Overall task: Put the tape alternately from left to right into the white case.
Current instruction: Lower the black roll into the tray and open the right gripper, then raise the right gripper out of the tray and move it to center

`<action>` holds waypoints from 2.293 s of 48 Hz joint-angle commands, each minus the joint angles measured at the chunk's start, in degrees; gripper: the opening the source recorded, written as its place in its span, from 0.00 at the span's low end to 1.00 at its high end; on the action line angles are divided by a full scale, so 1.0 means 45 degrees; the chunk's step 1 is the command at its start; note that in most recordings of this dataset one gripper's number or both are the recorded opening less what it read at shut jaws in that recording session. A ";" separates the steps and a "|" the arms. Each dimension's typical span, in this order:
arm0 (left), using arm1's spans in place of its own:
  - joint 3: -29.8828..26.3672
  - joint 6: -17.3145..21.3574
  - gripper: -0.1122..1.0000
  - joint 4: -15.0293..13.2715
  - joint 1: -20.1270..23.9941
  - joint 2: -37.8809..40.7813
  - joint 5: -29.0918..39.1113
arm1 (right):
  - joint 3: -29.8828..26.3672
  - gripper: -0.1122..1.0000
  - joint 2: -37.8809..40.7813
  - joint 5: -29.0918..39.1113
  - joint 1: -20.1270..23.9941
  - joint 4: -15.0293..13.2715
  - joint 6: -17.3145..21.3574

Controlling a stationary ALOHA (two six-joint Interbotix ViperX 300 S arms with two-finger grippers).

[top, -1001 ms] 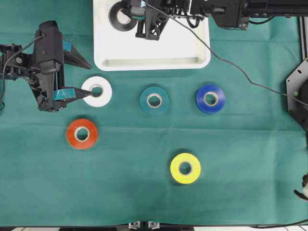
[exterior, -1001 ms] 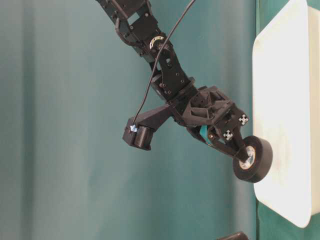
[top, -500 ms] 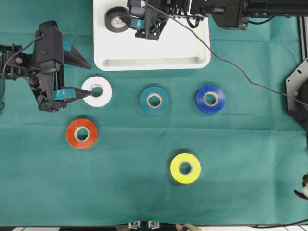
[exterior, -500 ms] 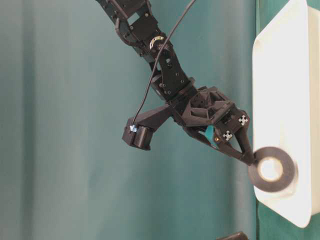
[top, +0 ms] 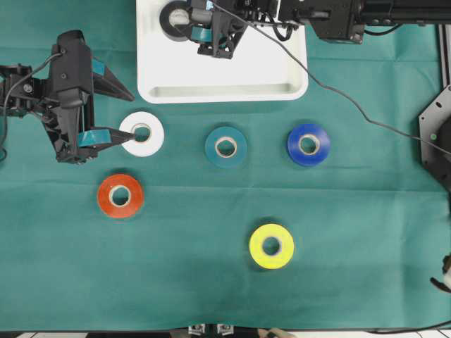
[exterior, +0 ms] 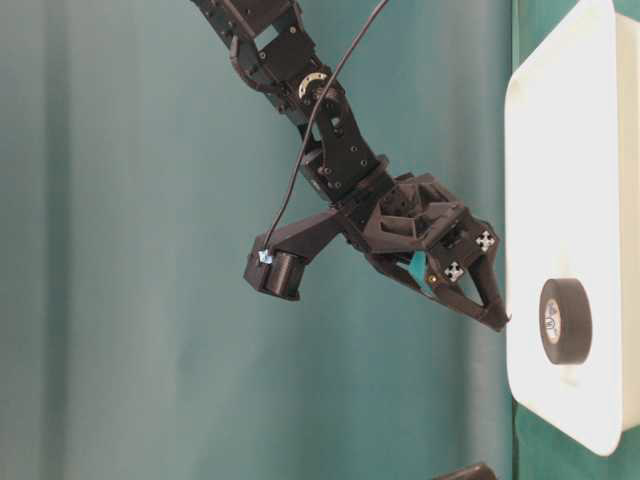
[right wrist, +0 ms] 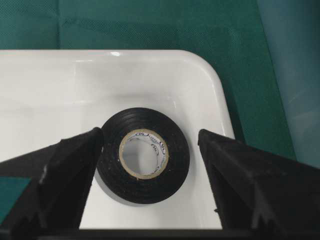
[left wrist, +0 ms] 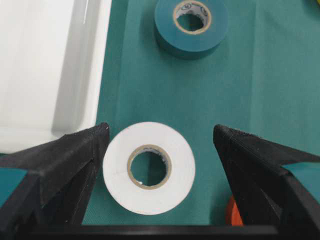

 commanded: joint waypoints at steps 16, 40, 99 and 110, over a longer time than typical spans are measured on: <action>0.0059 0.0000 0.70 -0.0020 0.0000 -0.0078 -0.0098 | -0.0176 0.85 -0.0469 0.0117 0.0469 0.0000 0.0059; 0.0078 0.0020 0.70 -0.0020 0.0000 -0.0078 -0.0098 | 0.0215 0.85 -0.1289 0.1426 0.2422 0.0000 0.0059; 0.0176 0.0000 0.69 -0.0020 0.0000 -0.0098 -0.0098 | 0.0547 0.85 -0.1465 0.2910 0.5332 0.0000 0.0078; 0.0156 0.0000 0.69 -0.0020 -0.0020 -0.0098 -0.0098 | 0.0625 0.85 -0.1465 0.2910 0.5566 0.0000 0.0078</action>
